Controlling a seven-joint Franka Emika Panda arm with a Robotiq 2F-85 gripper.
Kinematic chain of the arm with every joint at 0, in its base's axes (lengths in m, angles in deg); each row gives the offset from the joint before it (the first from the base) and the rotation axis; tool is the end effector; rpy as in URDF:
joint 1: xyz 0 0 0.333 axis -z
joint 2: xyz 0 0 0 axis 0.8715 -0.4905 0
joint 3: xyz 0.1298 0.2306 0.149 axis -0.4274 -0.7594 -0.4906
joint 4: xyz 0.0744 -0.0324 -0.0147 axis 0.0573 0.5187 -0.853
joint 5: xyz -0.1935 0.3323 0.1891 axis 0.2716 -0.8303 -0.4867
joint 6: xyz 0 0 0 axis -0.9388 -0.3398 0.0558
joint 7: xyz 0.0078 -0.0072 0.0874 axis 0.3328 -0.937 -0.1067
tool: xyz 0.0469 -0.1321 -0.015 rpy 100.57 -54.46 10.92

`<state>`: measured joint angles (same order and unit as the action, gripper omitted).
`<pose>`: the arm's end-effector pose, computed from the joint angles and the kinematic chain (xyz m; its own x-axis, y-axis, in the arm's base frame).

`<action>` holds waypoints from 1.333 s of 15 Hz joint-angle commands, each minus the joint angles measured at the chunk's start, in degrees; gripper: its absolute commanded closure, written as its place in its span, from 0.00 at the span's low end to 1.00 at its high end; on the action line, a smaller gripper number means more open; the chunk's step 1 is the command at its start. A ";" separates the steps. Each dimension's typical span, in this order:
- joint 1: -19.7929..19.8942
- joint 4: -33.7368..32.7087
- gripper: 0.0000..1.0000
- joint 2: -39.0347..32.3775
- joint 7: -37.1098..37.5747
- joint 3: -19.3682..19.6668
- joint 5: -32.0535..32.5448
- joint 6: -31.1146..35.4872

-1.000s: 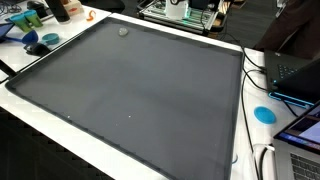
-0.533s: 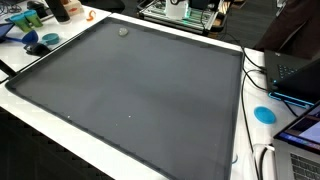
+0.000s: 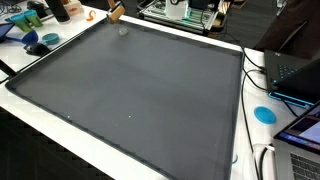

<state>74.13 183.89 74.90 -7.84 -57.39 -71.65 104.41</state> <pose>0.3917 -0.2609 0.3006 0.9915 0.1291 0.0123 0.1297 -0.9895 -0.0645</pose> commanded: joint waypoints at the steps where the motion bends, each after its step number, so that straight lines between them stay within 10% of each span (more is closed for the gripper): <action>1: -0.40 2.76 0.75 -1.62 -4.98 0.79 -1.95 6.61; 13: -0.40 4.95 0.75 -5.46 -22.23 2.11 -16.44 12.21; 20: -0.18 4.08 0.75 -8.40 -20.20 0.70 -17.13 11.73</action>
<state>74.12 187.93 68.68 -28.85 -55.78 -87.66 116.47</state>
